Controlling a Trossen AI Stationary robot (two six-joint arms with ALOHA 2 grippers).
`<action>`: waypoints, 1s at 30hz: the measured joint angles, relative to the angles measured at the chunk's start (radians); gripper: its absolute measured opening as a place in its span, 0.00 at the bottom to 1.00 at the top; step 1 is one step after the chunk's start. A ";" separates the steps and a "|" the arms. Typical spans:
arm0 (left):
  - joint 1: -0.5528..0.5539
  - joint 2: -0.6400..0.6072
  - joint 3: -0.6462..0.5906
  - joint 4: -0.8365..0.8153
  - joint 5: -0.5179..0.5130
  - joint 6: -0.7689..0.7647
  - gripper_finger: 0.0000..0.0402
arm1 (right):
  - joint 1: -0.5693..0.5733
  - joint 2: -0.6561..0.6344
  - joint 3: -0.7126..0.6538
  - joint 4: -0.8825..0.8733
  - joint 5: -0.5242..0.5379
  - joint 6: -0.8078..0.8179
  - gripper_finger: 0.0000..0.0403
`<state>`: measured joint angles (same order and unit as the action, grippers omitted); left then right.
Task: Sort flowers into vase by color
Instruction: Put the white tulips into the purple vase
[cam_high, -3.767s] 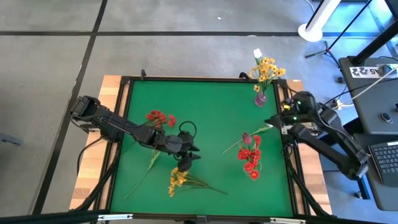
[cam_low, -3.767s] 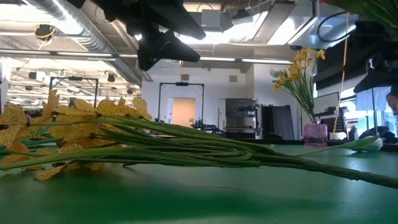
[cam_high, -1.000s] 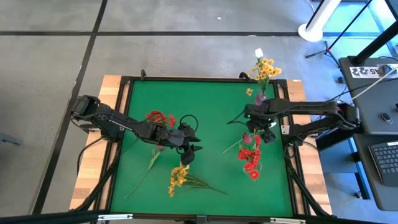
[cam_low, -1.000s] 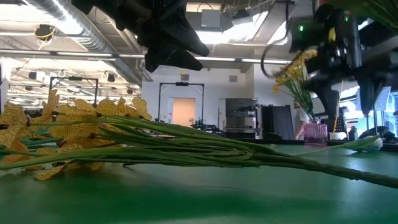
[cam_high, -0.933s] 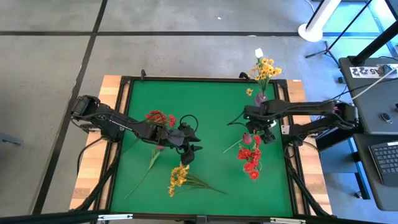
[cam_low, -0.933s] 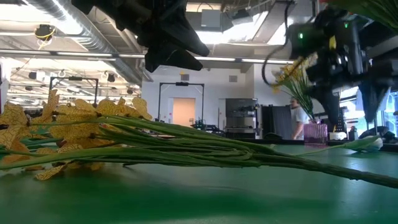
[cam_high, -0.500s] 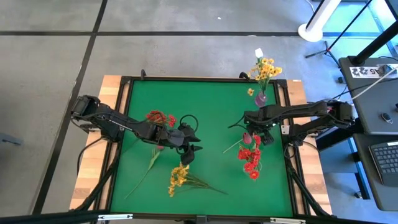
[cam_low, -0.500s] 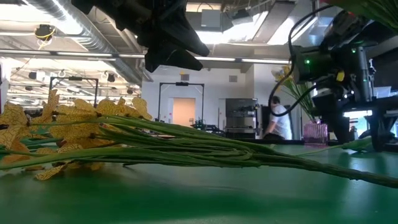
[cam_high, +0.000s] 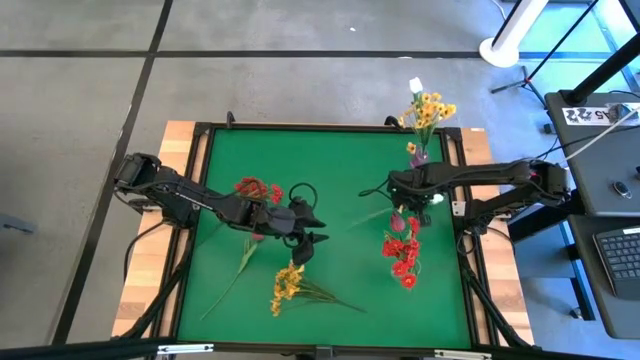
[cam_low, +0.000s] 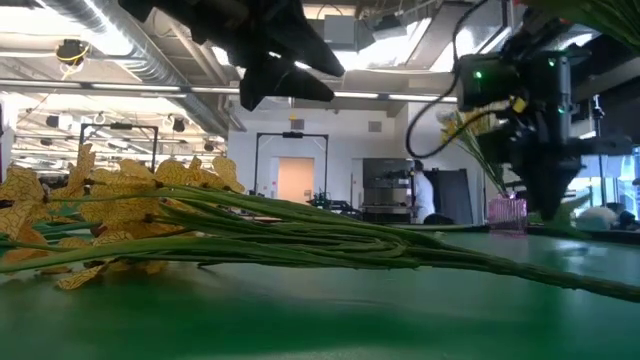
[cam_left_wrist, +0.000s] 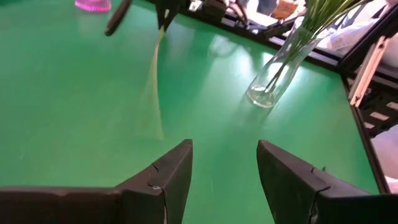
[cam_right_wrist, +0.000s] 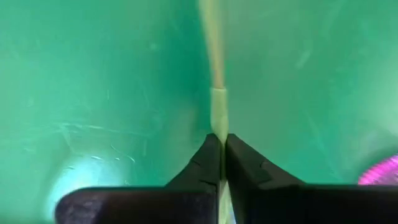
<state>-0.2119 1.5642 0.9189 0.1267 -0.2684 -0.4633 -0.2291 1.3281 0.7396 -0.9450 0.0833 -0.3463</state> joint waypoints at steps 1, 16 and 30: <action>0.000 0.000 0.000 0.010 0.000 0.003 0.43 | 0.000 0.000 0.018 -0.015 0.009 0.006 0.05; 0.084 -0.001 0.053 0.040 -0.056 0.059 0.43 | 0.001 0.000 0.313 -0.168 0.183 0.000 0.01; 0.273 -0.001 0.331 -0.355 -0.012 0.237 0.43 | 0.048 0.000 0.517 -0.224 0.266 -0.005 0.00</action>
<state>0.0613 1.5635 1.2499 -0.2284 -0.2800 -0.2266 -0.1814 1.3276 1.2561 -1.1688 0.3492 -0.3508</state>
